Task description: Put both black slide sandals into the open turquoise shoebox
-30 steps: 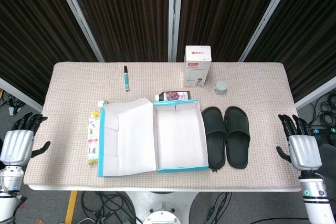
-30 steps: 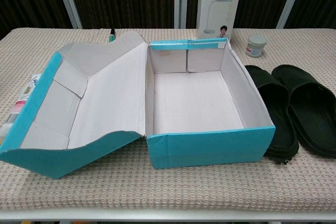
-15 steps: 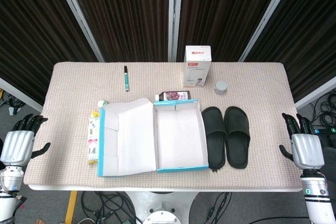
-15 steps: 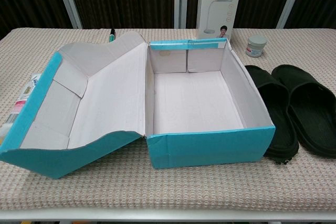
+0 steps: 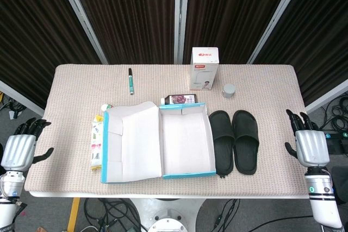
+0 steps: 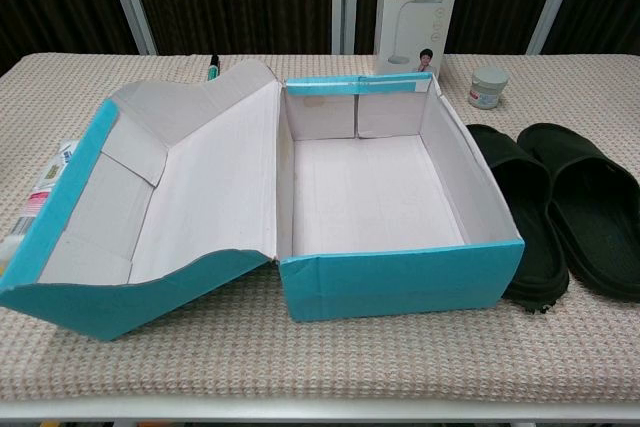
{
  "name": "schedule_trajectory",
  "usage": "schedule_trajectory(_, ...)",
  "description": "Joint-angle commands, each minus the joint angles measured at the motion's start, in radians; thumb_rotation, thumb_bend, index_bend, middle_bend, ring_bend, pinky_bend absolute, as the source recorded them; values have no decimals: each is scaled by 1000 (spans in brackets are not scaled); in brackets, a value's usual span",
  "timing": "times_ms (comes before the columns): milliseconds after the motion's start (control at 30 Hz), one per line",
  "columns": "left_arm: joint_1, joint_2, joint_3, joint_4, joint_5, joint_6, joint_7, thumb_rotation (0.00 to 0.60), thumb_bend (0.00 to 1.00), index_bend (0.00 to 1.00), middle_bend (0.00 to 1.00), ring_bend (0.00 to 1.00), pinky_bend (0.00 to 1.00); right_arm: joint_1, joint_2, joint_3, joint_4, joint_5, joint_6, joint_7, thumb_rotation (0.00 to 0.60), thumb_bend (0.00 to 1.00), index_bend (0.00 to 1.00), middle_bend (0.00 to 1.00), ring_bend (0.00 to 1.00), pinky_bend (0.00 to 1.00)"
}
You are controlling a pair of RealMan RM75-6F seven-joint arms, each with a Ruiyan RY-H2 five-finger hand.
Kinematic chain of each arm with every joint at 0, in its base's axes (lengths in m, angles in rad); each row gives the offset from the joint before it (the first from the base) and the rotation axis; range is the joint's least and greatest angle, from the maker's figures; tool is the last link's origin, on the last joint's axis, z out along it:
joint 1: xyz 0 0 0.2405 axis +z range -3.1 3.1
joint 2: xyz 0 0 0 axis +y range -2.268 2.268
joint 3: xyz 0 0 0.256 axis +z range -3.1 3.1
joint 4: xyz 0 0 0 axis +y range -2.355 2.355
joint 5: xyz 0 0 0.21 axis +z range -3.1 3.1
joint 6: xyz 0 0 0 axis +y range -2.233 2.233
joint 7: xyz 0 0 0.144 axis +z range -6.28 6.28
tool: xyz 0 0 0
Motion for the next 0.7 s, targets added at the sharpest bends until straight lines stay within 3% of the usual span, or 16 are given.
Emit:
schedule_trajectory(33, 2, 2, 0, 5, 0, 3, -9, 600, 206, 230, 192, 121, 201, 31, 7, 19, -26, 26, -29, -40, 600, 124, 117, 204, 307, 548)
schedule_trajectory(133, 2, 2, 2, 9, 7, 3, -21, 600, 206, 230, 192, 121, 202, 68, 31, 32, -67, 79, -113, -29, 600, 123, 122, 207, 332, 586)
schedule_trajectory(200, 1, 1, 4, 14, 8, -1, -26, 600, 205, 230, 193, 121, 202, 100, 48, 44, -84, 117, -177, -15, 600, 124, 123, 215, 297, 563)
schedule_trajectory(367, -2, -1, 8, 21, 3, -13, -33, 600, 206, 230, 193, 121, 201, 184, 52, 66, -86, 206, -302, -33, 600, 123, 138, 217, 192, 300)
schedule_trajectory(500, -4, 4, 10, 22, -6, -29, -38, 600, 205, 230, 192, 121, 202, 267, 33, 76, -61, 308, -415, -60, 600, 124, 160, 221, 189, 220)
schedule_trajectory(700, -4, 10, 12, 22, -18, -44, -52, 600, 203, 230, 192, 121, 202, 364, -37, 66, 7, 405, -483, -122, 600, 122, 188, 241, 170, 142)
